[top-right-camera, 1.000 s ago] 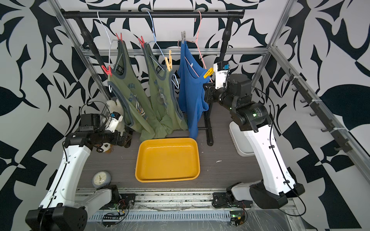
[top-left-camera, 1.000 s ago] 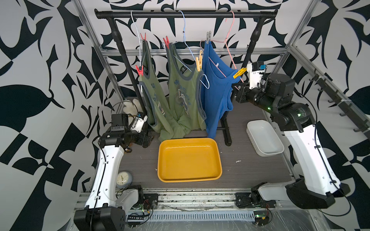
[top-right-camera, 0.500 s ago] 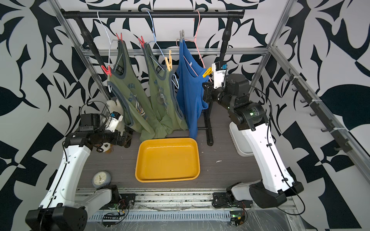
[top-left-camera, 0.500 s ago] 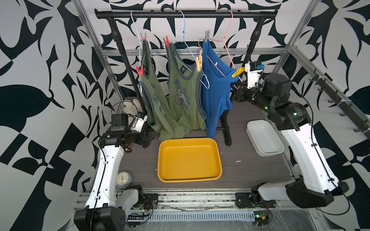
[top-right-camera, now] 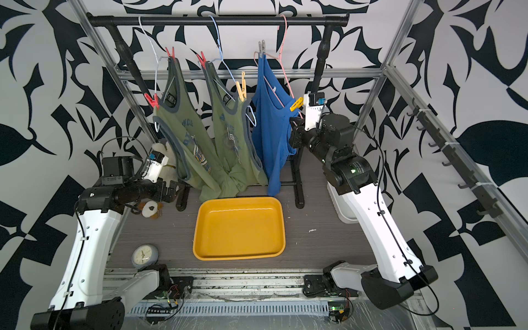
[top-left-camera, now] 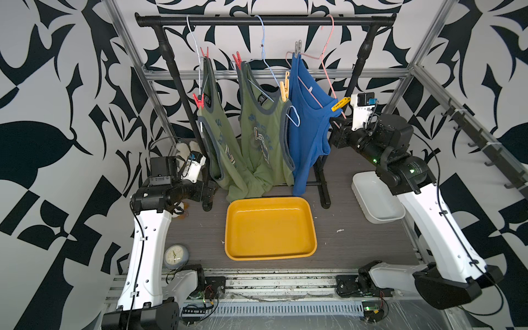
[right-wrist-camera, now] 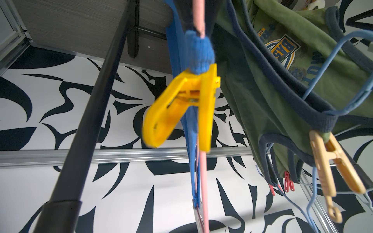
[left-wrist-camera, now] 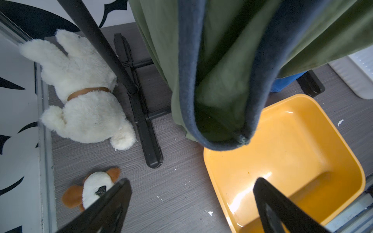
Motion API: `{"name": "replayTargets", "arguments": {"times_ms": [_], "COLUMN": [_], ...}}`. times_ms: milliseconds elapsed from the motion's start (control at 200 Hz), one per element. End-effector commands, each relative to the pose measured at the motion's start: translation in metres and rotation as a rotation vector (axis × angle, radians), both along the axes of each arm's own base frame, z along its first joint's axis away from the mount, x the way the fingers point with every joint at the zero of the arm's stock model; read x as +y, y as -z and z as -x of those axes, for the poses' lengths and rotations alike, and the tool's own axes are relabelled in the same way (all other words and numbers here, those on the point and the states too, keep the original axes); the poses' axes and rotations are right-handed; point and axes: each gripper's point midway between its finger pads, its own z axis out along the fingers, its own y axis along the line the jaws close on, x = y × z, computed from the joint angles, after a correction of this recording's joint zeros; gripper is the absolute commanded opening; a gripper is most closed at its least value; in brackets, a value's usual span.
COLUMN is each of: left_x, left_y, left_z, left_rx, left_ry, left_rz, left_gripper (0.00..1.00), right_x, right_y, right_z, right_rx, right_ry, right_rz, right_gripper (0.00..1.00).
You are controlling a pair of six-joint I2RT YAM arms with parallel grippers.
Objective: Remove the clothespins securing tank tops to the hanger
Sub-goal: Pick up the hanger from the clothesline.
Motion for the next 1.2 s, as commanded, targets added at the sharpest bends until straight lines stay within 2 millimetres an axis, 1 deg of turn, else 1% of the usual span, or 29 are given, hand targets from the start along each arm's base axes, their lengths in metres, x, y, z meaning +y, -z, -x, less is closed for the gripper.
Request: {"name": "replayTargets", "arguments": {"times_ms": [0, 160, 330, 475, 665, 895, 995, 1195], "left_x": [-0.003, -0.003, -0.003, -0.003, -0.004, -0.005, -0.006, -0.007], "left_y": [-0.011, -0.017, -0.024, -0.034, -0.043, -0.05, -0.053, -0.056], "left_z": [0.008, 0.011, 0.014, 0.015, 0.016, 0.016, 0.015, 0.014], "left_rx": [0.002, -0.011, -0.025, -0.045, -0.061, -0.078, -0.085, -0.093], "left_ry": [-0.006, -0.008, -0.009, -0.011, -0.008, -0.007, -0.008, -0.01], "left_rz": [0.028, 0.026, 0.023, 0.029, 0.032, 0.04, 0.047, 0.058], "left_gripper": [0.99, 0.99, 0.99, 0.99, 0.99, 0.99, 0.99, 0.99], "right_x": [-0.006, -0.007, -0.01, -0.011, -0.013, -0.02, -0.02, -0.022], "right_y": [-0.064, -0.074, -0.088, -0.095, -0.091, -0.095, -0.096, -0.088], "right_z": [0.013, 0.014, 0.021, 0.026, 0.032, 0.046, 0.049, 0.056], "right_rx": [-0.227, -0.269, -0.308, -0.316, -0.305, -0.322, -0.32, -0.295], "right_ry": [0.01, 0.012, 0.012, 0.006, 0.0, 0.011, 0.001, -0.006], "right_rz": [-0.085, -0.107, -0.124, -0.127, -0.116, -0.112, -0.105, -0.085], "right_gripper": [0.0, 0.0, 0.0, 0.0, 0.0, 0.0, 0.0, 0.0]}}
